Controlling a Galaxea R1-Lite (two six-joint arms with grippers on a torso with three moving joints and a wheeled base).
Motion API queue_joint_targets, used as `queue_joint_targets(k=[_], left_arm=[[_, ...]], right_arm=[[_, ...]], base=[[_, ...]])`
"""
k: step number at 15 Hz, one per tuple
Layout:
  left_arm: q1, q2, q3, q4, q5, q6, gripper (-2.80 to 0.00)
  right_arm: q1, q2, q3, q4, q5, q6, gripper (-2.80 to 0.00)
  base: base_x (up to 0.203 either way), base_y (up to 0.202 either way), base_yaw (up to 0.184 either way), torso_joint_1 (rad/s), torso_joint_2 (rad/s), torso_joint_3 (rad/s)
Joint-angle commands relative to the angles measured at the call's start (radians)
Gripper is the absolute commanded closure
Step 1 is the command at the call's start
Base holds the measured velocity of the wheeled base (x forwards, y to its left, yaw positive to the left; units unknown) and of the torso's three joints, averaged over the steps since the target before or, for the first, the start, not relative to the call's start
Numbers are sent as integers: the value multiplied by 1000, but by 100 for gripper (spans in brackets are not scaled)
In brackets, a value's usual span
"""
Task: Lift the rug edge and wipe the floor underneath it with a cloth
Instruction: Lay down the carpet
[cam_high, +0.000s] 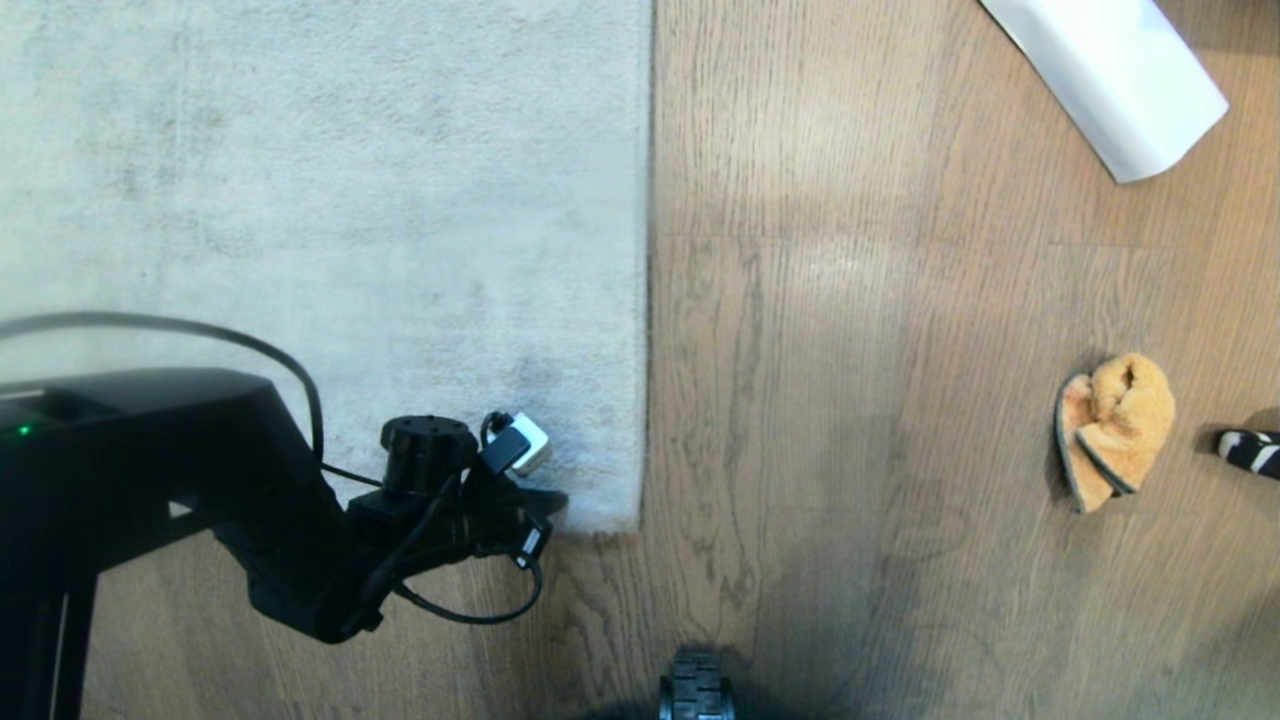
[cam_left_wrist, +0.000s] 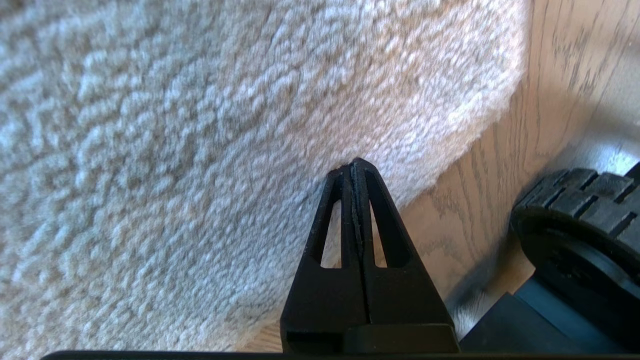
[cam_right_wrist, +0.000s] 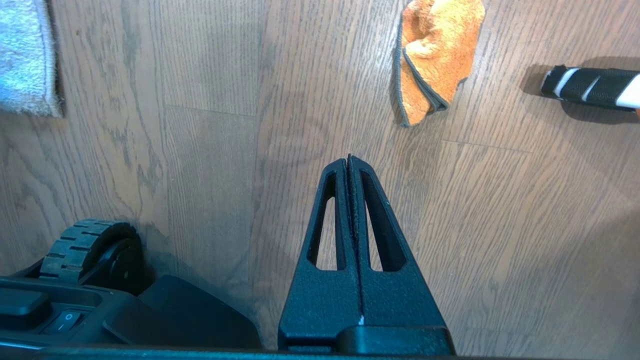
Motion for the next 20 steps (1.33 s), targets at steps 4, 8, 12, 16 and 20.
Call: queue_joint_targets(k=[4,8,12,16,20], left_arm=[[-29,-14,-24,-47,66,-26,0],[-25,-66,46,-48,71,-54,0],[-61,-195,155,-48,177,-252,0],[-77,-326,215,-42,230,-395,0],[-56,-509,268,42,365,-449,0]], right_arm=[[0,1,0,-1,0,-1,0],[0,2,0,-1,0,-1,0],[0,2,0,-1,0,-1,0],[0,2,0,-1,0,-1,0],[0,2,0,-1,0,-1,0]], base=[[0,0,0,0,0,0],[0,0,0,0,0,0],[0,0,0,0,0,0],[0,0,0,0,0,0],[0,0,0,0,0,0]])
